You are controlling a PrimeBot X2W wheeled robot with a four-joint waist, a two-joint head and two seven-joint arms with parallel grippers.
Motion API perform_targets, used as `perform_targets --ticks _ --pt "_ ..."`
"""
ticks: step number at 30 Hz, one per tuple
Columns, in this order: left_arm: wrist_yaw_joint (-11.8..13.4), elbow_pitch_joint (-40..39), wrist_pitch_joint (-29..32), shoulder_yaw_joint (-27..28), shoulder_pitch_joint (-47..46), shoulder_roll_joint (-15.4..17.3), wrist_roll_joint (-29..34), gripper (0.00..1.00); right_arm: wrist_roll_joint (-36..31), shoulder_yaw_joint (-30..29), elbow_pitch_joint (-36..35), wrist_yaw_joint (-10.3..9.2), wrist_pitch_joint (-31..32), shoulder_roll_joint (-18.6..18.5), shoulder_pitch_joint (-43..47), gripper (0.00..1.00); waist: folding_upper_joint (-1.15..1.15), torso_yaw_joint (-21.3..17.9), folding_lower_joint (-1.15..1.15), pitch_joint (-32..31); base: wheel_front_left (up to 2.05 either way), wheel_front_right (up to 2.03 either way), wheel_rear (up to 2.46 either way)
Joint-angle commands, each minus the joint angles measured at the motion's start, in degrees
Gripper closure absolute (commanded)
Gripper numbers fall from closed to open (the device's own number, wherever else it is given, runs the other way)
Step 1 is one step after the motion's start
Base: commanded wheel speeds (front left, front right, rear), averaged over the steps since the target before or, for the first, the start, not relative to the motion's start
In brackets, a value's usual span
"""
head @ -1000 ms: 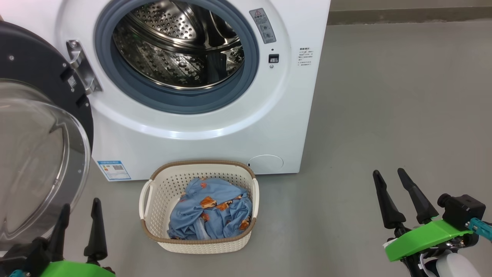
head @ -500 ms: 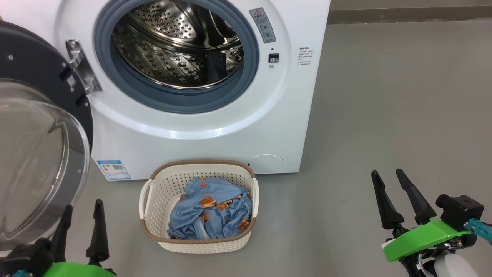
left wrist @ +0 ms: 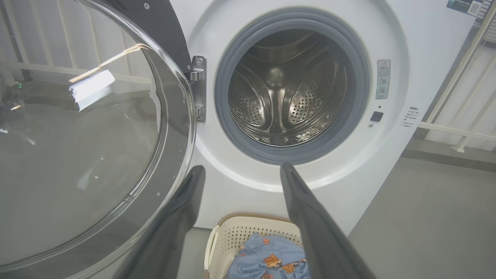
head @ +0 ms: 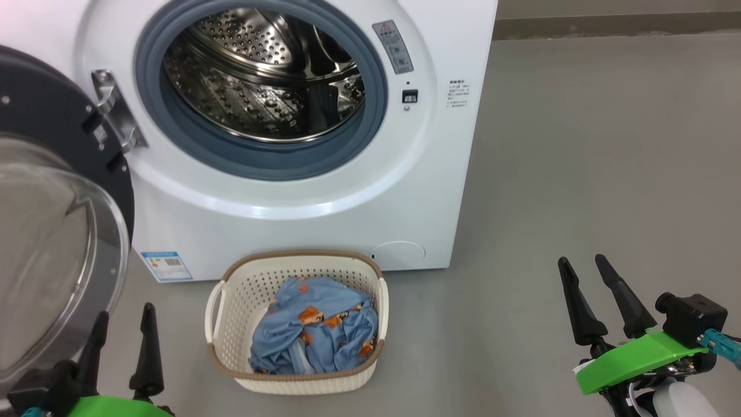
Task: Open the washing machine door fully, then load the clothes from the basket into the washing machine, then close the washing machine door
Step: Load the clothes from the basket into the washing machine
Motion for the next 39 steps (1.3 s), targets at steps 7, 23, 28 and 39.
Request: perform_targets --ticks 7,23,28,39 --pt "0.0 -0.8 -0.4 2.4 -2.1 1.4 0.5 0.0 -0.3 1.7 -1.2 0.09 -0.7 -0.6 -1.0 0.0 0.0 0.0 0.0 0.1 1.77 -1.77 0.0" --pt "-0.2 -0.6 -0.2 1.8 -2.3 1.5 -0.3 0.0 -0.3 2.5 -1.0 0.09 -0.7 -0.4 -1.0 0.0 0.0 0.7 0.0 0.4 0.75 -0.74 -0.01" --pt "-0.1 -0.6 -0.2 1.7 -2.4 1.5 -0.4 0.0 -0.3 2.7 -0.9 0.09 -0.7 -0.4 -1.1 0.0 0.0 0.9 0.0 0.5 0.0 0.0 0.0" --pt "0.2 -0.6 -0.2 1.6 -2.6 1.7 -0.6 0.0 -0.2 2.7 -0.8 0.09 -0.7 -0.4 -1.3 0.0 0.0 1.0 0.0 0.7 0.0 0.0 0.0"
